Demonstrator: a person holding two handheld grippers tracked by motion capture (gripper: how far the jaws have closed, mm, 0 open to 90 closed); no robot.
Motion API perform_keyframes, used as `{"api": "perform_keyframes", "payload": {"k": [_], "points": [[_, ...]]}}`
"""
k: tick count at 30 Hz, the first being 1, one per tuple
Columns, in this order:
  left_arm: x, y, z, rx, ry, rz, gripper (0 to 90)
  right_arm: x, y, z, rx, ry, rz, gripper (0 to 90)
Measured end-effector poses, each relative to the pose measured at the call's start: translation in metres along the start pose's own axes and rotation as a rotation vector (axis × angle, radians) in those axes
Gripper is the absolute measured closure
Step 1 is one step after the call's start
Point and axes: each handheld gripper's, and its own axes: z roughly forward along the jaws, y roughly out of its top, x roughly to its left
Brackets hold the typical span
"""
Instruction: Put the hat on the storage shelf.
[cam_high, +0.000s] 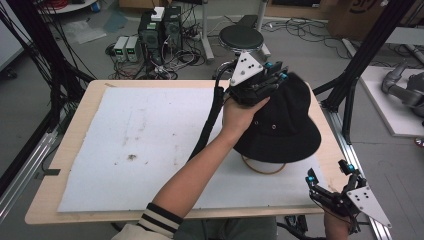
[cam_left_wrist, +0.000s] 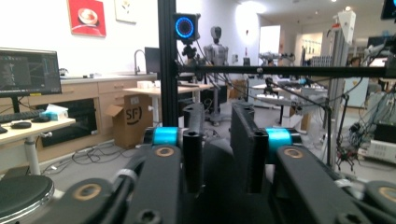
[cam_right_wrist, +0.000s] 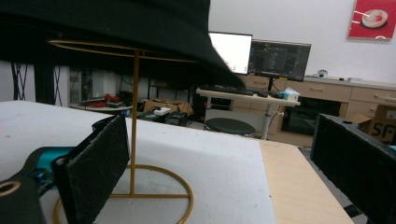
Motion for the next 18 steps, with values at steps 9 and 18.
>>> {"api": "perform_keyframes", "payload": {"k": [9, 18], "points": [[0.008, 0.003, -0.004, -0.009, 0.036, -0.026, 40.6, 0.002, 0.000, 0.000, -0.003, 0.006, 0.010, 4.4], [0.016, 0.008, -0.012, -0.033, 0.062, -0.035, 15.5, 0.001, 0.000, 0.000, -0.007, 0.011, 0.003, 4.4]]}}
